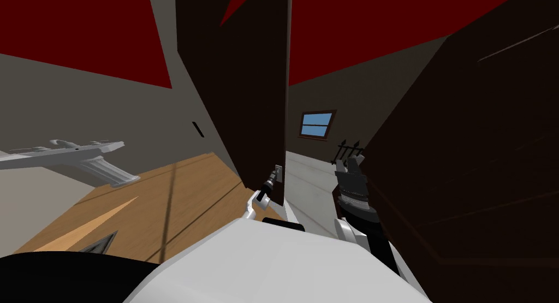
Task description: Push the door open
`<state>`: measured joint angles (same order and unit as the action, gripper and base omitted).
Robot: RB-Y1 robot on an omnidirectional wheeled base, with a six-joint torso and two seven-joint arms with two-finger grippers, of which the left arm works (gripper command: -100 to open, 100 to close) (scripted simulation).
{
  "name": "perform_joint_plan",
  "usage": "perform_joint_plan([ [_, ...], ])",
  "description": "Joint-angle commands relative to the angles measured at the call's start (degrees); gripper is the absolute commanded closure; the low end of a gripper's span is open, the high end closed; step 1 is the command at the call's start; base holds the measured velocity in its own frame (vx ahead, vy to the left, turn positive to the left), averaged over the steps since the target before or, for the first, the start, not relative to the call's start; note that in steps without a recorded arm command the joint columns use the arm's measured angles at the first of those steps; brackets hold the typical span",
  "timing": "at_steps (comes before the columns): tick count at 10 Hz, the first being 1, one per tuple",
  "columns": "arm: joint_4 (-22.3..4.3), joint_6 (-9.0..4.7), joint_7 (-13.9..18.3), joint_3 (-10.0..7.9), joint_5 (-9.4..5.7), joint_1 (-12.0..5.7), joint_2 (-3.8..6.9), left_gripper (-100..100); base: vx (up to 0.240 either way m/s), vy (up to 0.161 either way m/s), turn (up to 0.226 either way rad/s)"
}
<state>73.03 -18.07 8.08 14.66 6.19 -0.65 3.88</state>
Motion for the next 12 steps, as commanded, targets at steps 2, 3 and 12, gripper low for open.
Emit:
perform_joint_plan([
  [2, 0.0, 0.44, -0.4, -2.6, -0.42, -0.58, 0.62, 100, 0.118, -0.108, 0.077],
  [3, -0.2, 0.46, -0.6, -3.16, -0.49, -0.8, 0.58, 100, 0.11, -0.098, 0.068],
  [12, 1.6, 1.61, 0.1, -2.54, -0.84, 0.67, 0.33, -100, -0.096, -0.015, 0.032],
])
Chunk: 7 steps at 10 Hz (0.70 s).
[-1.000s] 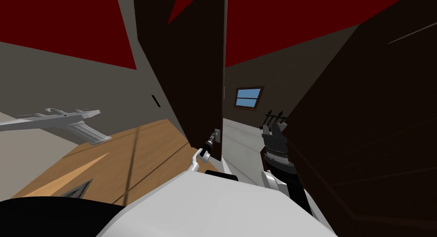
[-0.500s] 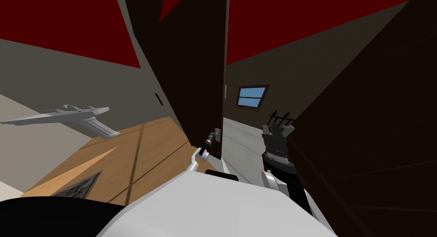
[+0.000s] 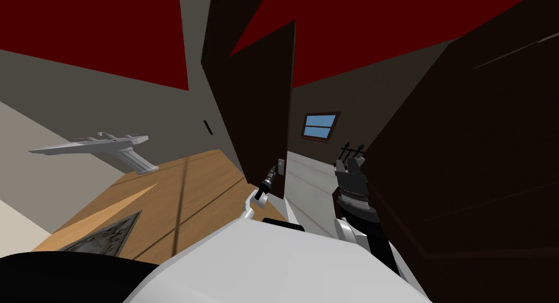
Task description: Push the door open
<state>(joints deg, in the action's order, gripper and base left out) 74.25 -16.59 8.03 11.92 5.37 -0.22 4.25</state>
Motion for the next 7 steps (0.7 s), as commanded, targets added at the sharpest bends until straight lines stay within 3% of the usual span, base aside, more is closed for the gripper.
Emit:
perform_joint_plan([
  [1, 0.6, 0.25, 0.3, 0.44, -0.05, 0.43, -0.2, -100, -0.192, 0.002, 0.013],
  [3, 0.7, 0.27, 0.3, 0.55, -0.05, 0.56, -0.32, -100, -0.166, 0.01, 0.005],
  [7, -0.5, -0.24, -0.1, -0.22, -0.15, -0.34, -0.23, -100, 0.165, -0.054, -0.022],
])
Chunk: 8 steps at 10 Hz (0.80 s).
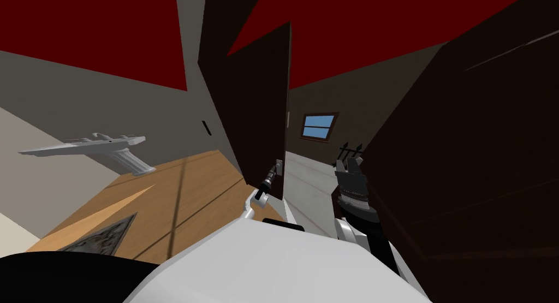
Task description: Push the door open
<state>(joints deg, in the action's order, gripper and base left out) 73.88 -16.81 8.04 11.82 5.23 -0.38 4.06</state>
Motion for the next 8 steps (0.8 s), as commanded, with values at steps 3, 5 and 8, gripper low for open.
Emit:
perform_joint_plan([
  [3, -1.1, -0.42, -0.4, -0.72, -0.09, -0.89, -0.66, -100, 0.212, -0.041, -0.019],
  [5, -1.2, -0.42, -0.4, -0.77, -0.1, -0.96, -0.74, -100, 0.136, -0.048, -0.009],
  [8, -1.2, -0.42, -0.4, -0.77, -0.1, -0.96, -0.74, 100, -0.024, 0.009, -0.004],
])
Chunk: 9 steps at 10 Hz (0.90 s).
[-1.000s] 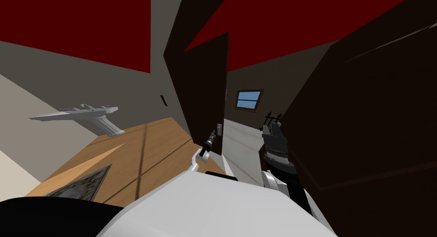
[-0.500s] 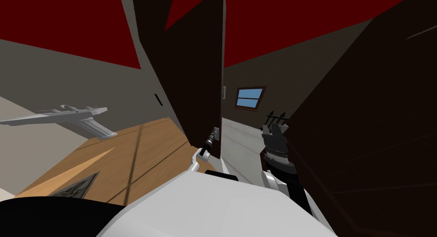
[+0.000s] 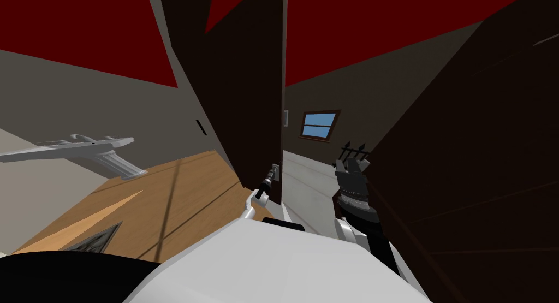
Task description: Push the door open
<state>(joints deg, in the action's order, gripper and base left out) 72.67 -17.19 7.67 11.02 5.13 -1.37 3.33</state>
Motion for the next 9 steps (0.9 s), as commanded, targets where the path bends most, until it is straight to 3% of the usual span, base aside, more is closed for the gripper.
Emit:
perform_joint_plan([
  [1, 0.0, -0.04, 0.0, 0.02, 0.0, 0.03, -0.01, 100, -0.014, 0.006, 0.0],
  [4, -0.3, 0.08, -0.2, -0.67, -0.09, -0.01, 0.28, 100, 0.028, -0.017, 0.009],
  [9, -0.8, 0.1, -0.7, -2.98, -0.44, -0.48, 0.85, 100, 0.166, -0.073, 0.039],
])
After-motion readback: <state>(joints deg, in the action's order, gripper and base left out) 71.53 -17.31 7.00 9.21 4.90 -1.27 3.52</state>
